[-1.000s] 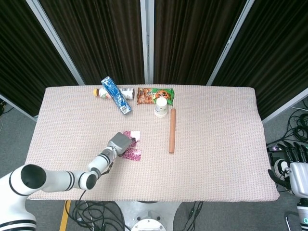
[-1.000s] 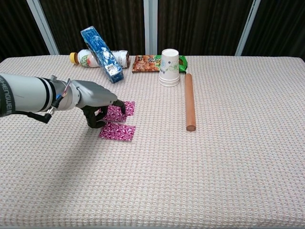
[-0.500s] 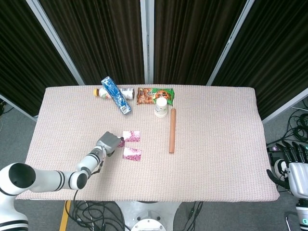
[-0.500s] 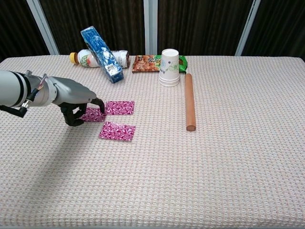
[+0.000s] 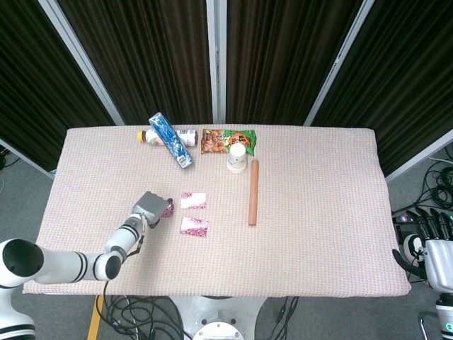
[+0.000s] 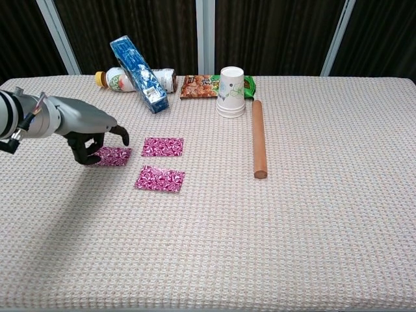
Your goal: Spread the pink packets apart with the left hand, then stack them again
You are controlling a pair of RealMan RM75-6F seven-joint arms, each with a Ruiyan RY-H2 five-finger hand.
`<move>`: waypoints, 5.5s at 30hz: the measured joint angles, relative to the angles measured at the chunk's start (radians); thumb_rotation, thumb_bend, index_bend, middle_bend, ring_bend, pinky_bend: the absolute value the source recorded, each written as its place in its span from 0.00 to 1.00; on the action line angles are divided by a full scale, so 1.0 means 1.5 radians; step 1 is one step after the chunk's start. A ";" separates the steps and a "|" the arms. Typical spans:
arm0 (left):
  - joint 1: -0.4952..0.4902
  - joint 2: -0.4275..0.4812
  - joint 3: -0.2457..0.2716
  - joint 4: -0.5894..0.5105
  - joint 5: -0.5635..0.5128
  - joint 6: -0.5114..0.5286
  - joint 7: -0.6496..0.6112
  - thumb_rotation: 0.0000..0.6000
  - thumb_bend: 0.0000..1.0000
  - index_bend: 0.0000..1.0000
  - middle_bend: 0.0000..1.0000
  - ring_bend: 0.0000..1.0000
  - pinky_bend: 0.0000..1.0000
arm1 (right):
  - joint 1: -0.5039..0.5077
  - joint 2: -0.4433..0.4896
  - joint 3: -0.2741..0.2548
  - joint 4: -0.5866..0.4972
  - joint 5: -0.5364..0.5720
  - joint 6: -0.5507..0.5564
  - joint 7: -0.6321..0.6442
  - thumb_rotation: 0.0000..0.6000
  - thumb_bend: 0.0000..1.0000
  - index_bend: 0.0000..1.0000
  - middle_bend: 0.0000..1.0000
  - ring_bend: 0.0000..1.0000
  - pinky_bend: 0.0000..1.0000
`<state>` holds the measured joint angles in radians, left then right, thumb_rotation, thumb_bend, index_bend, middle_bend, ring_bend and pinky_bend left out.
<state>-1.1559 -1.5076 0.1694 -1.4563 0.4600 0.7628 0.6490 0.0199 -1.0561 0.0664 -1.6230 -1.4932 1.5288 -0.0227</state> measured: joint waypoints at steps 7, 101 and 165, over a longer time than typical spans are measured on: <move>0.035 -0.036 -0.070 0.037 0.076 0.038 -0.081 1.00 0.41 0.33 0.83 0.83 0.93 | -0.001 0.001 0.000 0.002 0.003 -0.001 0.002 0.83 0.16 0.13 0.09 0.00 0.00; 0.067 -0.156 -0.185 -0.035 -0.043 0.172 0.135 1.00 0.26 0.44 0.84 0.83 0.93 | 0.000 0.002 0.001 0.020 0.007 -0.011 0.028 0.82 0.16 0.13 0.09 0.00 0.00; 0.053 -0.178 -0.150 -0.001 -0.012 0.123 0.175 1.00 0.26 0.39 0.83 0.82 0.89 | -0.015 0.005 0.000 0.019 0.017 -0.001 0.028 0.83 0.16 0.12 0.09 0.00 0.00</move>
<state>-1.0764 -1.7751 -0.0552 -1.4574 0.4423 0.9478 0.9121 -0.0024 -1.0479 0.0660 -1.5941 -1.4679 1.5272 0.0197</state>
